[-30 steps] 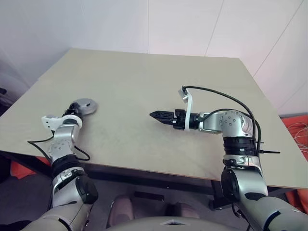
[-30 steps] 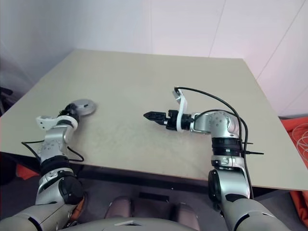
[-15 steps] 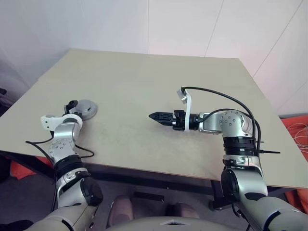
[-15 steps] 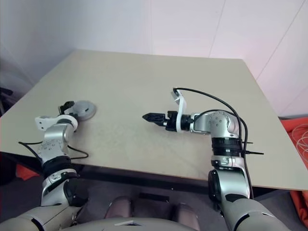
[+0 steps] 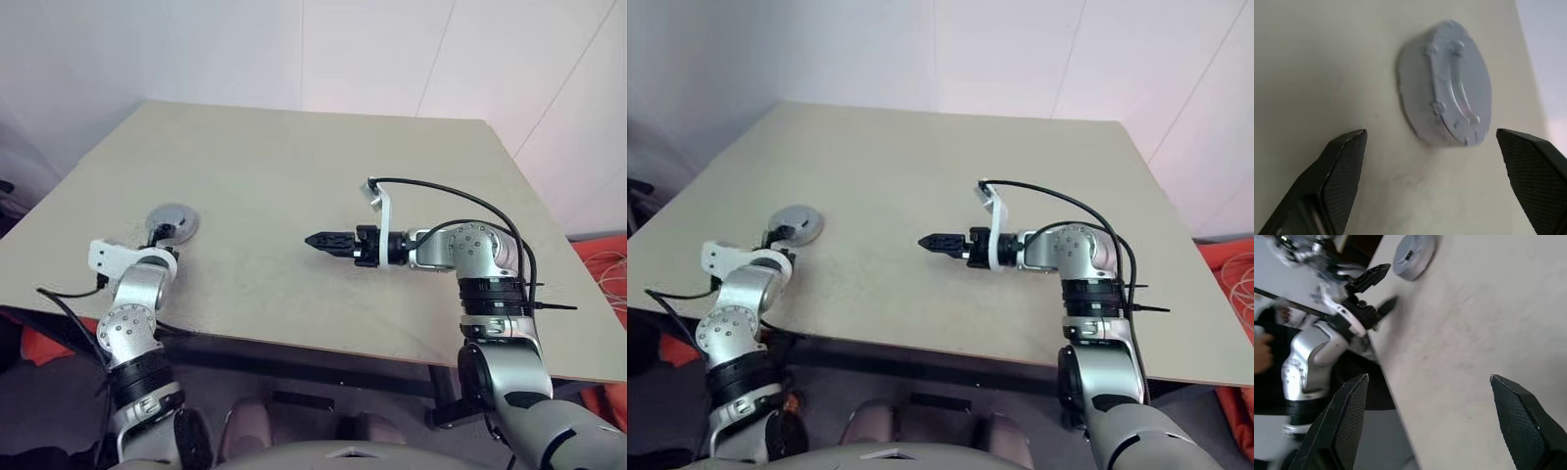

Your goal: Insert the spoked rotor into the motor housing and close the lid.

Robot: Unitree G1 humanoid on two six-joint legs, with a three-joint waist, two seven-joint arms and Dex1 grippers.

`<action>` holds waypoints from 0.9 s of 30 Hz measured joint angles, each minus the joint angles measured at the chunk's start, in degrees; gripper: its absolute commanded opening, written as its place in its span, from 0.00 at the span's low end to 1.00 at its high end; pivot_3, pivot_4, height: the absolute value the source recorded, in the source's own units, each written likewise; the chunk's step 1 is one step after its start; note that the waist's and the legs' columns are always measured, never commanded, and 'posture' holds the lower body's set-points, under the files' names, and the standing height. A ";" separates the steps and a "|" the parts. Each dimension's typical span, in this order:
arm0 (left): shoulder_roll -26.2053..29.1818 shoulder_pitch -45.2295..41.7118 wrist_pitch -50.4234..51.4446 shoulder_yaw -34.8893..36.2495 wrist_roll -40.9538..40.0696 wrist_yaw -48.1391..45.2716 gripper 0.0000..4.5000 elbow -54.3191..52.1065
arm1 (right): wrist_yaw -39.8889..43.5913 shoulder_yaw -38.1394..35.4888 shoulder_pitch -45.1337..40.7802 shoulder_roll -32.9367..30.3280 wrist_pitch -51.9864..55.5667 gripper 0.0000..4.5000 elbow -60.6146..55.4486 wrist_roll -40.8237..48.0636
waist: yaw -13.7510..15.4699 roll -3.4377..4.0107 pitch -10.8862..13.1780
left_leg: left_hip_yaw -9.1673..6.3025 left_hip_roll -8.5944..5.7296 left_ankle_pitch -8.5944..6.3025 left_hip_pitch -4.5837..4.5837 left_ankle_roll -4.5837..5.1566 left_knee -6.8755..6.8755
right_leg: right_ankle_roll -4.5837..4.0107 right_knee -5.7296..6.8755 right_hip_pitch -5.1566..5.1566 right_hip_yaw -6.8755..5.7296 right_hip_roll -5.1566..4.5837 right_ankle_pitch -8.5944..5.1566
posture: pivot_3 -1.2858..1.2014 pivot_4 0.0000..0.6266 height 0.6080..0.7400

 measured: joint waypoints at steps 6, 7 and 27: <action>16.60 0.71 -9.42 -23.98 23.64 -31.04 1.00 -2.12 | 8.09 5.76 6.31 -5.42 -22.74 1.00 -3.32 -9.82 | 0.20 0.28 -0.12 | 0.13 -0.13 -0.18 -0.07 0.30 0.01 | 0.20 -0.50 0.11 0.19 -0.24 0.10 | 0.52 0.00 1.00; 17.49 0.86 -11.76 -26.14 26.13 -35.18 1.00 -1.36 | 9.28 6.33 7.45 -5.93 -26.95 1.00 -3.30 -11.76 | -0.04 0.27 -0.12 | 0.14 -0.13 -0.19 -0.09 0.33 0.02 | 0.19 -0.50 0.10 0.20 -0.24 0.11 | 0.52 0.00 1.00; 18.69 3.90 -36.44 -21.71 37.17 -63.03 1.00 11.42 | 20.69 5.61 15.88 -9.33 -58.34 1.00 8.25 -23.20 | -1.86 0.35 -0.10 | 0.24 -0.01 -0.23 0.08 0.40 0.07 | -0.52 -0.31 0.10 0.19 -0.09 0.34 | 0.52 0.00 1.00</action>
